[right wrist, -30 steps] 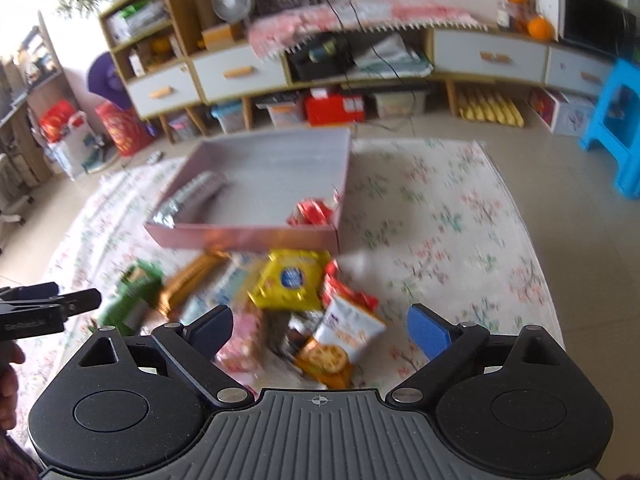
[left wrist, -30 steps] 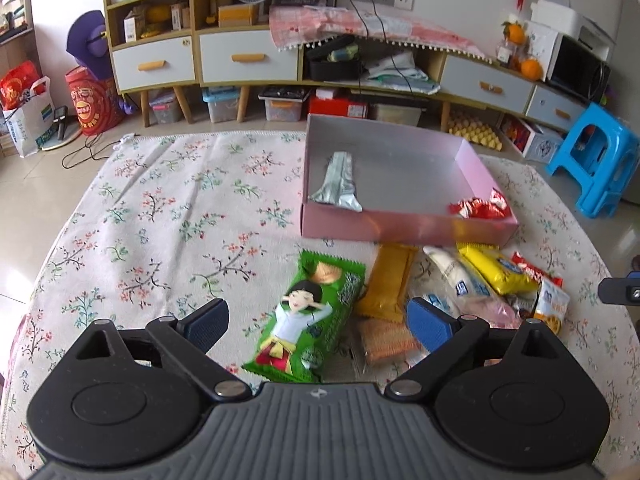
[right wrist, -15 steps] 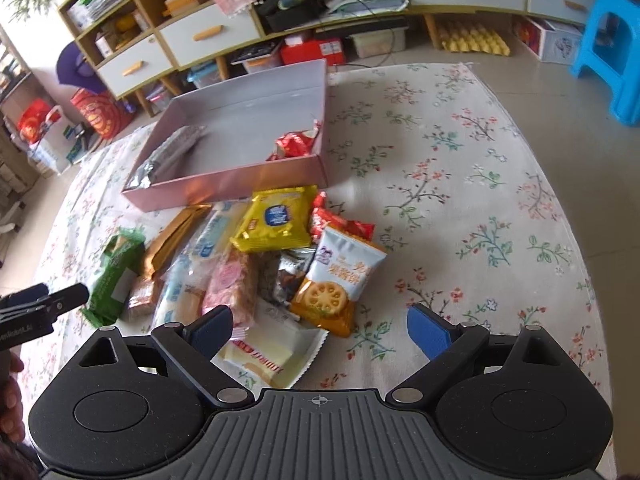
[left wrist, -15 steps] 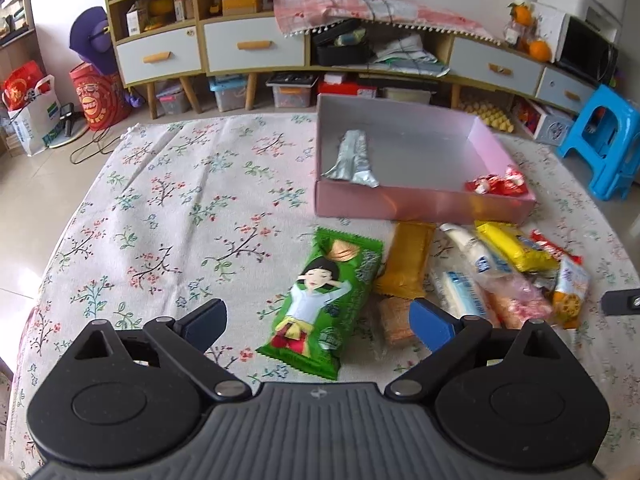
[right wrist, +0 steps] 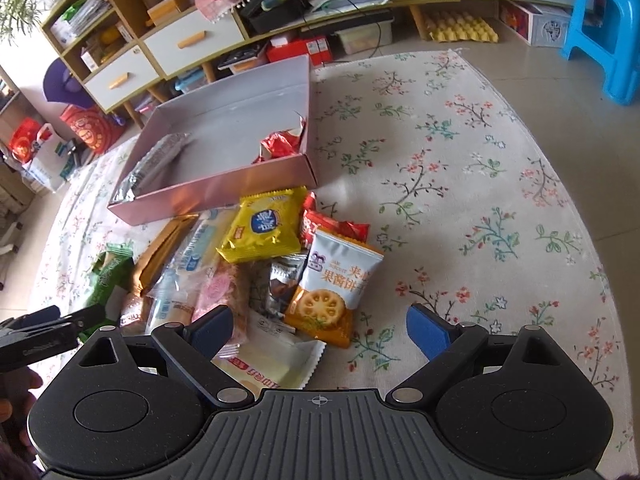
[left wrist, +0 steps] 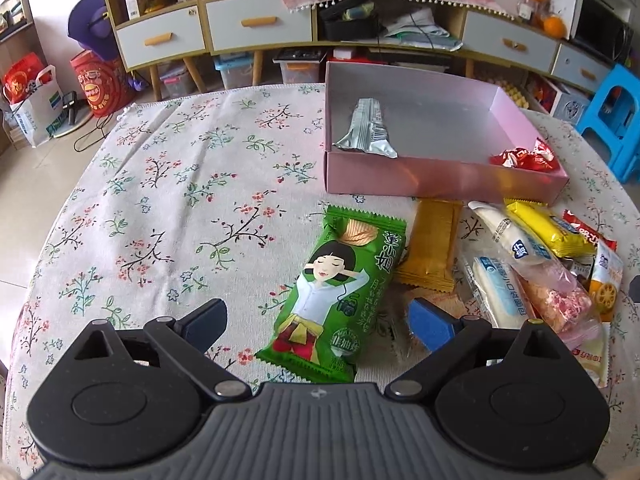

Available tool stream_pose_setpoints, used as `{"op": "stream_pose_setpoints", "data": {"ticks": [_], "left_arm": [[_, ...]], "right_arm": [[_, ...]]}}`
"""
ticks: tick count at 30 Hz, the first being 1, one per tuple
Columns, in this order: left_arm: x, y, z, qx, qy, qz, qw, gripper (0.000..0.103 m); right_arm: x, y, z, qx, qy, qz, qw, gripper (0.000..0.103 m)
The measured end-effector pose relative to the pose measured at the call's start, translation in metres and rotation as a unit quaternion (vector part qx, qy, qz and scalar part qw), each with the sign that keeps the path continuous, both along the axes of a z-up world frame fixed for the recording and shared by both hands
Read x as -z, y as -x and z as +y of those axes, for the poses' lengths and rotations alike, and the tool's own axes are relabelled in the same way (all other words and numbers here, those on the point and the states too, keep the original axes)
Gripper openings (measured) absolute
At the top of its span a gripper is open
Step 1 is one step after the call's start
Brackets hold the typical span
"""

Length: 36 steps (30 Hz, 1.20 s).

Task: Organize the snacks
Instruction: 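Move both tools back to the snack pile, then grasp the green snack with the left tool while the right tool grasps the jam biscuit pack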

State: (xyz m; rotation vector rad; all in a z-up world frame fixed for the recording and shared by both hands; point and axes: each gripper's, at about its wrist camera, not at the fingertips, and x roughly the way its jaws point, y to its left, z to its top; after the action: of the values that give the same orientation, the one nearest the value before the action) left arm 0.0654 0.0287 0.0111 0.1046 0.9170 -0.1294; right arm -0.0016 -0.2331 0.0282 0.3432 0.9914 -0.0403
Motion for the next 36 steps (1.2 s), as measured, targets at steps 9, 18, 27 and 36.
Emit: {"op": "stream_pose_setpoints", "data": {"ticks": [9, 18, 27, 36], "left_arm": [[0.011, -0.009, -0.007, 0.006, -0.027, 0.015, 0.9995, 0.066], [0.009, -0.003, -0.001, 0.009, -0.001, 0.02, 0.9998, 0.049], [0.005, -0.002, 0.005, 0.001, 0.026, 0.028, 0.9993, 0.046], [0.003, -0.002, 0.006, -0.004, 0.037, 0.03, 0.9988, 0.046]], "right_arm": [[0.016, -0.015, -0.008, 0.039, -0.003, 0.011, 0.999, 0.092], [0.03, -0.027, -0.008, 0.05, 0.005, 0.019, 0.999, 0.078], [0.038, -0.032, -0.005, 0.047, 0.02, 0.021, 0.998, 0.073], [0.037, -0.032, -0.001, 0.032, 0.02, 0.018, 0.999, 0.037]]}}
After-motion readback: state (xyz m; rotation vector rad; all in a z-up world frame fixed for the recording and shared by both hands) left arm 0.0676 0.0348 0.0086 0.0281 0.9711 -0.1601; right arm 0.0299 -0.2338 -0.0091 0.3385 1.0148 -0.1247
